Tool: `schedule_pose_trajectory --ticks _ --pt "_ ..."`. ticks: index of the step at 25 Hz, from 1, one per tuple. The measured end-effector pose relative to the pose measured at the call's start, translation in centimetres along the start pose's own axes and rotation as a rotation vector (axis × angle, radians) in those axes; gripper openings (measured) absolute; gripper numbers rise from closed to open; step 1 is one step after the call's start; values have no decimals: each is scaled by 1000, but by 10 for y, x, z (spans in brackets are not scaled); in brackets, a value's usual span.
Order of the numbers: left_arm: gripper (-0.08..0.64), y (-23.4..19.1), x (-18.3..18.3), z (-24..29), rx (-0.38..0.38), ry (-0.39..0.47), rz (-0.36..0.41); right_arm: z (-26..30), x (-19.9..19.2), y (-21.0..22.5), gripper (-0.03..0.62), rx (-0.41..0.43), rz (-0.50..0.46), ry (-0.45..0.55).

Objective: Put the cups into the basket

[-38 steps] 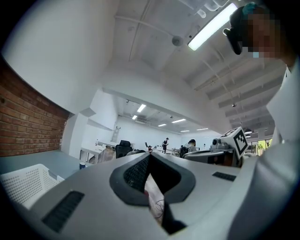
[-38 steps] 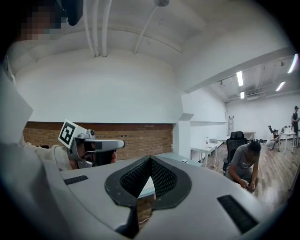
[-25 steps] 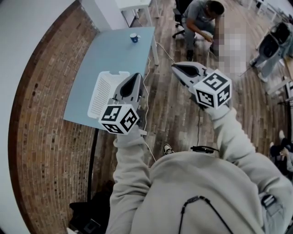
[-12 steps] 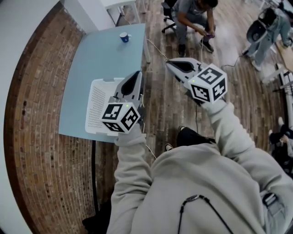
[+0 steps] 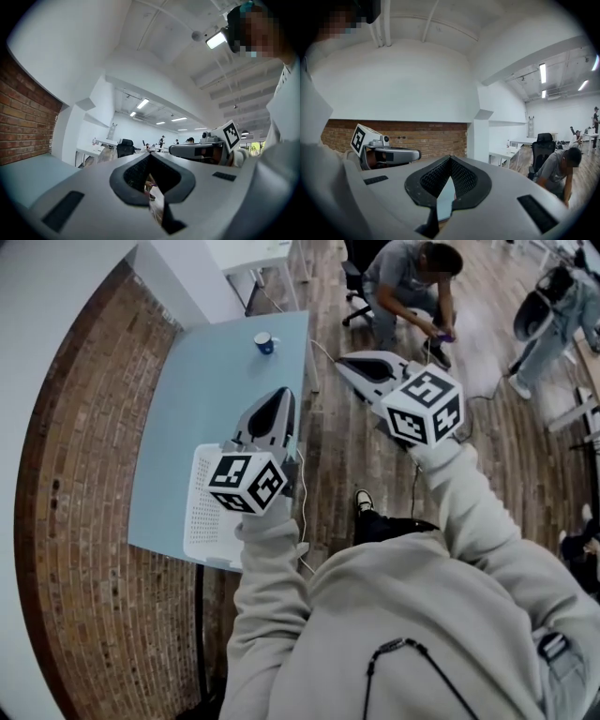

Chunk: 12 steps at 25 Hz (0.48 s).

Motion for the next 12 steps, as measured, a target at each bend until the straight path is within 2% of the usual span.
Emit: schedule_pose_trajectory --ticks 7,12 --pt "-3 -60 25 86 39 20 22 61 16 84 9 36 -7 2" --pt "-3 -105 18 134 98 0 24 94 19 144 9 53 -5 12"
Point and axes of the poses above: the fingertips, and each gripper's own axes: z forward along the fingers, y to its right, x out of its top, the point moved 4 cm from there along -z, backward along the fingers
